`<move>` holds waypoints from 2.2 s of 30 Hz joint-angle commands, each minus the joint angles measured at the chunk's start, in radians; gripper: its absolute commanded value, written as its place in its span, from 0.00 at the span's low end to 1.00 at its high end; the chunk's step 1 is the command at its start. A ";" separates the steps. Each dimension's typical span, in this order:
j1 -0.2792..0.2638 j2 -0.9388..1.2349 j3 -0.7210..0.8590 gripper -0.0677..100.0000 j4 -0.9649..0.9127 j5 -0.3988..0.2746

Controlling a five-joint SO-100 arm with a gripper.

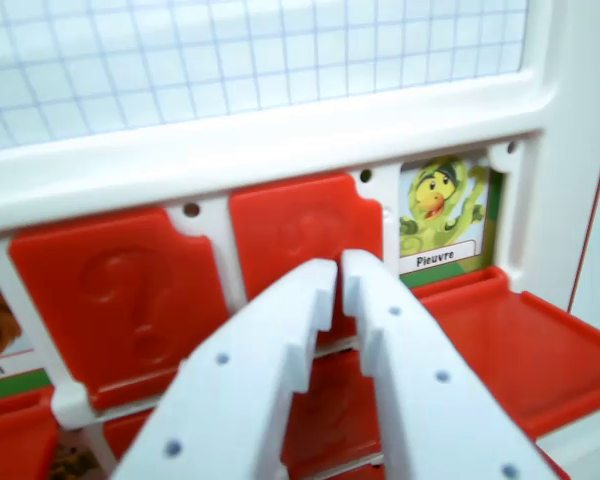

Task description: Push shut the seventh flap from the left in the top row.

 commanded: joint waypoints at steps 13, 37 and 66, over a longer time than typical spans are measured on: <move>-0.038 0.385 -0.069 0.00 0.250 0.066; -0.222 0.931 -0.109 0.00 1.025 0.106; -0.304 1.278 0.164 0.00 1.098 0.035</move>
